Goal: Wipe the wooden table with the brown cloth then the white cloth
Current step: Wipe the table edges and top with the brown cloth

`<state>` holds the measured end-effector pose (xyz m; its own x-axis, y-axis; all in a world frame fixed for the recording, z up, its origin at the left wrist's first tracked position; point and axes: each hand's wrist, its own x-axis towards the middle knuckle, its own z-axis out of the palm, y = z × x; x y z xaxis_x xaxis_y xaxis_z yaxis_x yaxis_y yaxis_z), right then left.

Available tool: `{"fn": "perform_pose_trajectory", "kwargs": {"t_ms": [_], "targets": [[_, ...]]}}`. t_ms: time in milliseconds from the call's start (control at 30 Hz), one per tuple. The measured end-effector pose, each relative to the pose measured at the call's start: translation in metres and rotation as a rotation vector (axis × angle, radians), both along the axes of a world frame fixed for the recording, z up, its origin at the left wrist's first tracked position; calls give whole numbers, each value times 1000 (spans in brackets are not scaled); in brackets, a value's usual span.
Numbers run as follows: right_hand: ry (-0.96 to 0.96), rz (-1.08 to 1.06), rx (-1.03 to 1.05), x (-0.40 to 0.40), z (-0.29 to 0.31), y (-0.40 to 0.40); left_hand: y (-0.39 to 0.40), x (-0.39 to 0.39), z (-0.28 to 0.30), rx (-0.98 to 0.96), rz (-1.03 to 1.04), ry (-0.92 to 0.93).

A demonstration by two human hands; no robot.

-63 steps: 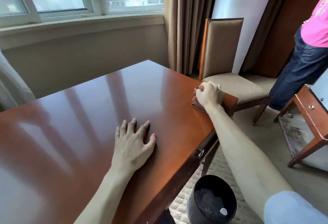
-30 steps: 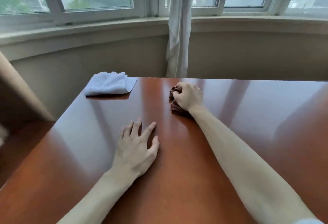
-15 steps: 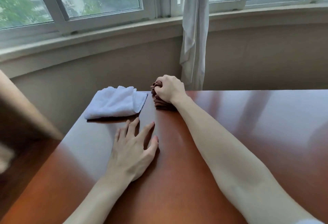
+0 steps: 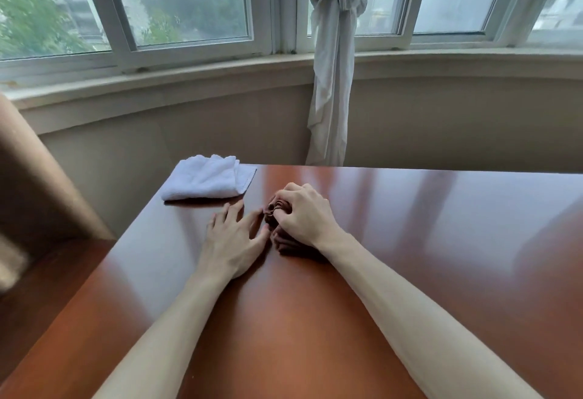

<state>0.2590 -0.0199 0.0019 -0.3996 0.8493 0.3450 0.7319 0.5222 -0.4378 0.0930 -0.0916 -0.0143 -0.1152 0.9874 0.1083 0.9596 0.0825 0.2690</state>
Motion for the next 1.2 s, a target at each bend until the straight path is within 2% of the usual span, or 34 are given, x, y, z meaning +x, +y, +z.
{"fn": "perform_pose_trajectory", "kwargs": {"t_ms": [100,200,433,600,733,833,1100,1200], "targets": [[-25,-5,17,30,-2,-38,-3,0,2,-40,-12,6],[1,-94,21,72,-3,-43,-2,-1,0,-49,-17,-2],[-37,-515,43,145,-3,69,4,-2,-9,1,-26,34],[-52,-602,60,129,0,142,10,-3,-15,42,-12,40],[-16,-583,8,123,3,155,11,-4,-14,39,-2,45],[14,-500,18,114,3,130,9,-2,-11,16,-9,47],[-15,-98,-18,52,3,-27,-6,4,12,-18,-20,109],[-8,-26,2,37,0,-84,-34,10,27,-60,-29,46]]}}
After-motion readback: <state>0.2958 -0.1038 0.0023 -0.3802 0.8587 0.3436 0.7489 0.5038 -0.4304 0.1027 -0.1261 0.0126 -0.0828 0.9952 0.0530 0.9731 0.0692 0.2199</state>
